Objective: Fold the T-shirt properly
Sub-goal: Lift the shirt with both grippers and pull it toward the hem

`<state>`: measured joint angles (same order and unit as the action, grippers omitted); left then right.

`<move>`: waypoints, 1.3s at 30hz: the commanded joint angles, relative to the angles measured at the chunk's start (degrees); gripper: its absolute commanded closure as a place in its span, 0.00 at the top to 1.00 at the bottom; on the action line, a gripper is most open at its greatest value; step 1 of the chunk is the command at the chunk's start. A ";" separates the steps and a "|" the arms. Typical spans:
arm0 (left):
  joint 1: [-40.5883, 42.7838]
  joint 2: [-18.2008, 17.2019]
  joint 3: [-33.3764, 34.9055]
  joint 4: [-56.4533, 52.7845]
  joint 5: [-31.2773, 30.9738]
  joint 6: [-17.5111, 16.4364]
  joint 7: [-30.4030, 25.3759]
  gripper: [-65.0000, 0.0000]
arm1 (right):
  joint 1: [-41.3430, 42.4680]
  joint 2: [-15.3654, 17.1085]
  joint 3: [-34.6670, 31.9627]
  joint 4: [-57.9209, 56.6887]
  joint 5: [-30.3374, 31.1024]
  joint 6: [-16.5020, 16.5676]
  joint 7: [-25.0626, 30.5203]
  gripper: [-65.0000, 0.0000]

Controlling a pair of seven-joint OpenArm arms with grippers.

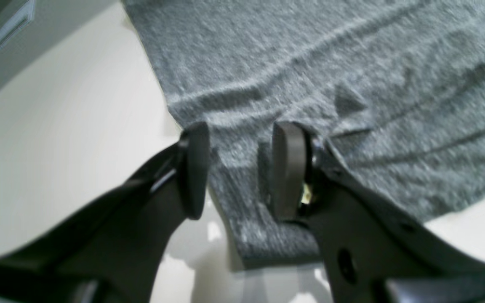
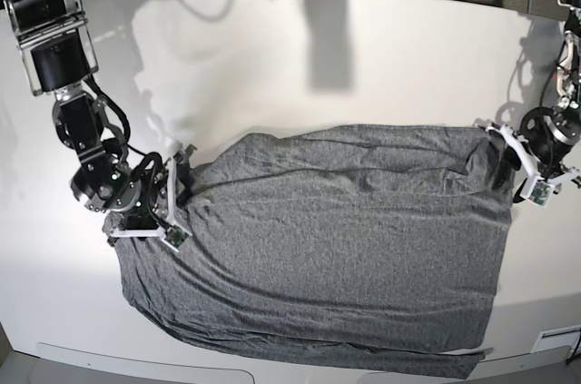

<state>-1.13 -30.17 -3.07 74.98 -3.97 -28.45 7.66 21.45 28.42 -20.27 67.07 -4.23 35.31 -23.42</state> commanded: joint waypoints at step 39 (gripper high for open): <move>7.26 -2.86 4.48 3.87 33.14 -7.02 -13.29 0.37 | 1.22 1.88 0.55 10.51 21.24 3.26 -28.11 0.39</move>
<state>6.94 -32.10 1.89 78.17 29.06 -35.66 -5.45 21.12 29.67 -20.27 76.60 16.71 38.41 -51.86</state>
